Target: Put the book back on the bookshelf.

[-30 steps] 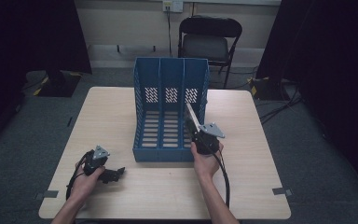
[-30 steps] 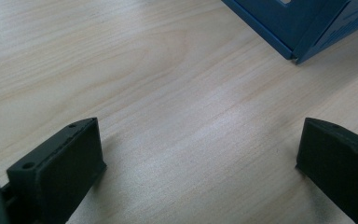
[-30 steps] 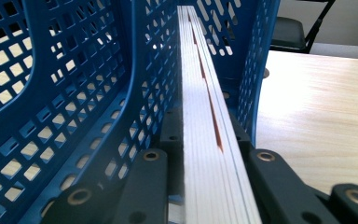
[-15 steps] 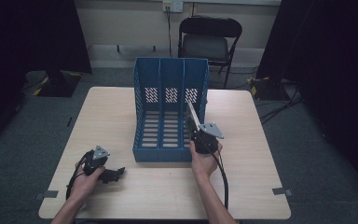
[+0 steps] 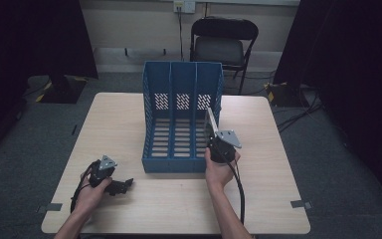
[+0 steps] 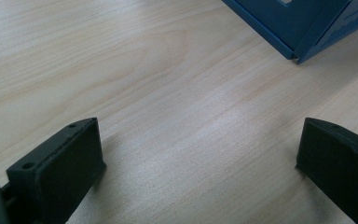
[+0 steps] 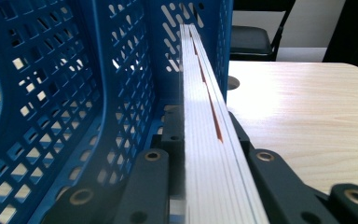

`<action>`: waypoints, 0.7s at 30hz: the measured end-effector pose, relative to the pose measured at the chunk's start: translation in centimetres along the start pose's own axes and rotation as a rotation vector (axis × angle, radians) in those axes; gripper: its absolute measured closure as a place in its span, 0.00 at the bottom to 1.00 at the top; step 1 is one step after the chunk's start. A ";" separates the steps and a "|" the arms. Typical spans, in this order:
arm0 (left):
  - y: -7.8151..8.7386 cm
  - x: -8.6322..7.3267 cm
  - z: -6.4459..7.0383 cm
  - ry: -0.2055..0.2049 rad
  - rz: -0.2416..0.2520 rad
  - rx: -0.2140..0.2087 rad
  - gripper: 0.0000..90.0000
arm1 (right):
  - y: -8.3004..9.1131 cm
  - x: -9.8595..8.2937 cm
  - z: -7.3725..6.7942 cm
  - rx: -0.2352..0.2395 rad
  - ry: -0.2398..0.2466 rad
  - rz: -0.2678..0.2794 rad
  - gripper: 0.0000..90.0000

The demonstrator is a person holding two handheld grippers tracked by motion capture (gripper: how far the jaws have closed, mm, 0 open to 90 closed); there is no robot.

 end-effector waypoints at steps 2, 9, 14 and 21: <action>0.0 0.0 0.0 -0.001 0.000 0.000 0.00 | -0.1 -0.1 -0.1 -0.019 -0.003 0.012 0.85; 0.0 0.0 0.0 0.000 0.000 0.000 0.00 | -0.4 -0.2 0.0 -0.076 -0.032 0.038 0.85; 0.0 0.0 0.0 0.000 0.000 0.000 0.00 | -0.3 -0.5 0.0 -0.087 -0.022 0.043 0.85; 0.0 0.0 0.0 0.000 0.000 0.000 0.00 | -0.2 -0.8 -0.1 -0.092 0.001 0.033 0.85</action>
Point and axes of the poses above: each handheld gripper's, and its own axes: y roughly backward along the jaws, x roughly out of its top, z roughly to its right, the point moved 3 cm from there along -y, roughly forward along the jaws, and after that the axes turned 13 degrees about -y, right-handed, at the moved point
